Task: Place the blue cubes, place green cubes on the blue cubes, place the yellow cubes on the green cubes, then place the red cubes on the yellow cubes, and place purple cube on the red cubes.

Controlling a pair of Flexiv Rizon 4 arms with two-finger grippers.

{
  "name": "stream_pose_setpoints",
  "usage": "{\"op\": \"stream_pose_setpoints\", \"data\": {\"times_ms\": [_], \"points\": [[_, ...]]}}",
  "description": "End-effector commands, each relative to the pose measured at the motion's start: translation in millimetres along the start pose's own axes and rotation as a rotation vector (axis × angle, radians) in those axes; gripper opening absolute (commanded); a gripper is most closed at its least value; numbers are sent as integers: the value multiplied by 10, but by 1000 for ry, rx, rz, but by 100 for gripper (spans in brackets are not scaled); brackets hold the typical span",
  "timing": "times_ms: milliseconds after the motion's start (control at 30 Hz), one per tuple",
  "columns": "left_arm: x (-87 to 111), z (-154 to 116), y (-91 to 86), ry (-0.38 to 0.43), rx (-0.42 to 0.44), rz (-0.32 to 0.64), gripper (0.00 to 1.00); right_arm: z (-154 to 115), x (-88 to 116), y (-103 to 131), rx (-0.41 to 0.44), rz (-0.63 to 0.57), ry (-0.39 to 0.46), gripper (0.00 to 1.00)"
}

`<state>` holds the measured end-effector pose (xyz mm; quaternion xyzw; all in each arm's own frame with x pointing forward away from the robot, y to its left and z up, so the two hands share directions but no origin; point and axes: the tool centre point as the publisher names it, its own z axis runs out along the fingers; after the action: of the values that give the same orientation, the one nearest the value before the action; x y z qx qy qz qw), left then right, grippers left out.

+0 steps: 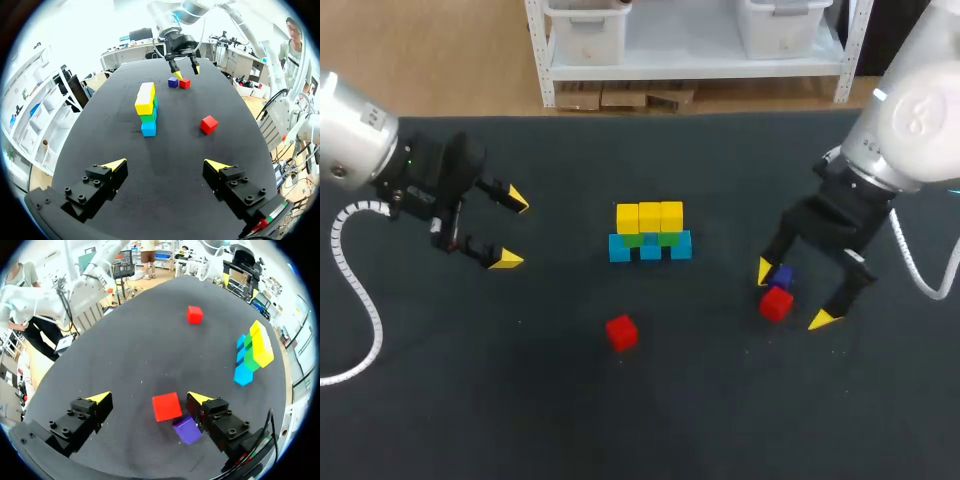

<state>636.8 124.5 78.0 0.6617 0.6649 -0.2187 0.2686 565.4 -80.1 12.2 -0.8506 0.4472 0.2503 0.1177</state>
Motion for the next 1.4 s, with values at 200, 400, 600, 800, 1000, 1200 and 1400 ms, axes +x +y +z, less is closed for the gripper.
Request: {"op": "stream_pose_setpoints", "data": {"times_ms": [200,400,600,800,1000,1200,1400], "points": [[16,-3,-15,-6,-4,4,100,18,187,30,-7,6,12,78],[16,-3,-15,-6,-4,4,100,5,243,16,16,35,25,76],[16,-3,-15,-6,-4,4,100,-2,203,-4,59,145,9,87],[16,-3,-15,-6,-4,4,100,20,87,37,65,190,-19,83],[16,-3,-15,-6,-4,4,100,41,88,33,67,196,-10,50],[16,-3,-15,-6,-4,4,100,74,132,-6,75,202,12,59],[16,-3,-15,-6,-4,4,100,116,115,-35,81,209,15,77]]}}
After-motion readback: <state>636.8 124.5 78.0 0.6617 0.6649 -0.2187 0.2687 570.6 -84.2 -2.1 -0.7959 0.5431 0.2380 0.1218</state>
